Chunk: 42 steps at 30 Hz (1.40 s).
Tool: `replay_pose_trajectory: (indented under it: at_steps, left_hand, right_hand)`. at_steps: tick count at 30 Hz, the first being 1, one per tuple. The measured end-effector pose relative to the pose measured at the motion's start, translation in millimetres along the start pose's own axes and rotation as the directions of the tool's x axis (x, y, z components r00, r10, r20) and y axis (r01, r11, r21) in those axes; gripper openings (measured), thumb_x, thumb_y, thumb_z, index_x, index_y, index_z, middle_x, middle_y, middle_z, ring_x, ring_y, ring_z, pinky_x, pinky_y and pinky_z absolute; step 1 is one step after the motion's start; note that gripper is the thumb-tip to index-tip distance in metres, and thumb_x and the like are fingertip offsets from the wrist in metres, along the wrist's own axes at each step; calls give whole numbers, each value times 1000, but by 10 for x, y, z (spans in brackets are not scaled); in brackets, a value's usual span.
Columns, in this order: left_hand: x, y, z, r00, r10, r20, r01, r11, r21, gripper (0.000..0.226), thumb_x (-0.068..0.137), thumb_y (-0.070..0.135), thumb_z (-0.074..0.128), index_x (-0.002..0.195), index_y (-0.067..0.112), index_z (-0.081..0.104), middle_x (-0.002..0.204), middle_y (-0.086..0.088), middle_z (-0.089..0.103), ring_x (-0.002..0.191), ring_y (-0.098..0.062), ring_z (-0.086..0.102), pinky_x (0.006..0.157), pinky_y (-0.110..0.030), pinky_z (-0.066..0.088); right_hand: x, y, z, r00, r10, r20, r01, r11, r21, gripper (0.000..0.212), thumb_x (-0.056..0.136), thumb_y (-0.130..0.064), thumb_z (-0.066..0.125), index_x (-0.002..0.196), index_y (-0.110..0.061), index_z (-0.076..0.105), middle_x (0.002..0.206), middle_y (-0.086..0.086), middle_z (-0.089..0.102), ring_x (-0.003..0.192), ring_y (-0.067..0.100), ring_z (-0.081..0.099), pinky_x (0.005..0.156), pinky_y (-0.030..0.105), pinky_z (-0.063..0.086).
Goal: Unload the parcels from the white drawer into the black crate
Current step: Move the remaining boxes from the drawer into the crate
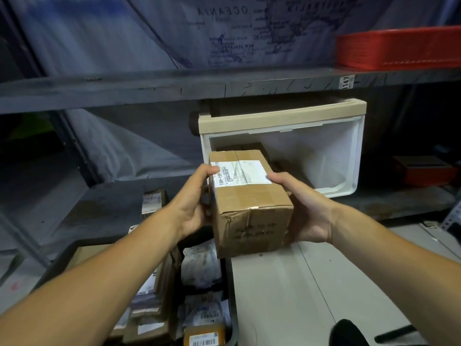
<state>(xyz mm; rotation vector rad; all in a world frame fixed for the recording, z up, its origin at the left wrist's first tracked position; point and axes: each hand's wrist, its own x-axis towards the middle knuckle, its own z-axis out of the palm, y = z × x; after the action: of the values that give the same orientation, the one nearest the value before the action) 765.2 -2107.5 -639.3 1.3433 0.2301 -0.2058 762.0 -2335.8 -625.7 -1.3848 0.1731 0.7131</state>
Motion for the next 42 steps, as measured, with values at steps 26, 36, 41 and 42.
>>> replay_pose_trajectory:
  at_steps: [26,36,41,42]
  left_hand:
    - [-41,91,-64,999,-26,-33,26,1000,-5,35,89,53,51,93,21,64,70,-5,68,63,-20,63,81,-44,51]
    - [-49,32,44,993,-16,-115,5,996,-91,43,85,59,67,113,26,67,120,-11,67,112,-36,63,89,-66,53]
    - [12,1,-33,993,-42,-111,34,997,-76,35,87,50,69,116,30,66,115,-7,74,114,-38,62,97,-75,41]
    - [10,2,-32,993,-48,-111,40,997,-71,35,89,51,66,118,29,66,103,-8,78,109,-39,64,98,-73,40]
  right_hand:
    - [60,-56,-178,974,-142,-179,180,959,219,63,80,-66,70,128,-26,58,119,19,60,110,37,64,64,56,58]
    - [56,-12,15,898,-209,-387,314,921,231,40,90,-43,67,124,-24,59,111,6,60,104,23,55,97,63,52]
    - [-12,70,131,934,-203,-294,264,946,186,25,93,-40,63,113,-24,62,104,10,68,102,27,61,101,57,51]
    - [-31,93,149,947,-193,-255,242,954,178,22,94,-40,62,110,-26,62,106,11,69,105,30,62,102,58,51]
